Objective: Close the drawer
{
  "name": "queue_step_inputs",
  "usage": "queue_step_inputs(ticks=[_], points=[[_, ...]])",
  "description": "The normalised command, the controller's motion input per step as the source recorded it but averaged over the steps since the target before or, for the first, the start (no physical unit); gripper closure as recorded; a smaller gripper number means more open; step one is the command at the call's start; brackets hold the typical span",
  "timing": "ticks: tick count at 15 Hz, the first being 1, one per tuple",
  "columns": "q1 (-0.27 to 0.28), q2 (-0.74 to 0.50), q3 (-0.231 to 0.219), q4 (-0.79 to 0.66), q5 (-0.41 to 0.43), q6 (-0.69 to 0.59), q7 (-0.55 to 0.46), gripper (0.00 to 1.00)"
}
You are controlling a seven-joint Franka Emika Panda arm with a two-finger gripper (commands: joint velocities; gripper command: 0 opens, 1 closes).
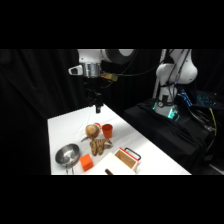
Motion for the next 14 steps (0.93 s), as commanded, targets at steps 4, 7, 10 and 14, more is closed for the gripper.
queue_step_inputs(ticks=[4,7,10,14], points=[[0.005,-0.08,0.036,-0.09,-0.047,0.03,0.04,0.00],[0.054,-0.29,0.077,-0.34,-0.026,0.07,0.04,0.00],[0.072,-0.38,0.075,-0.42,-0.002,0.13,0.03,0.00],[0.082,-0.35,0.062,-0.43,0.045,0.24,0.02,0.00]])
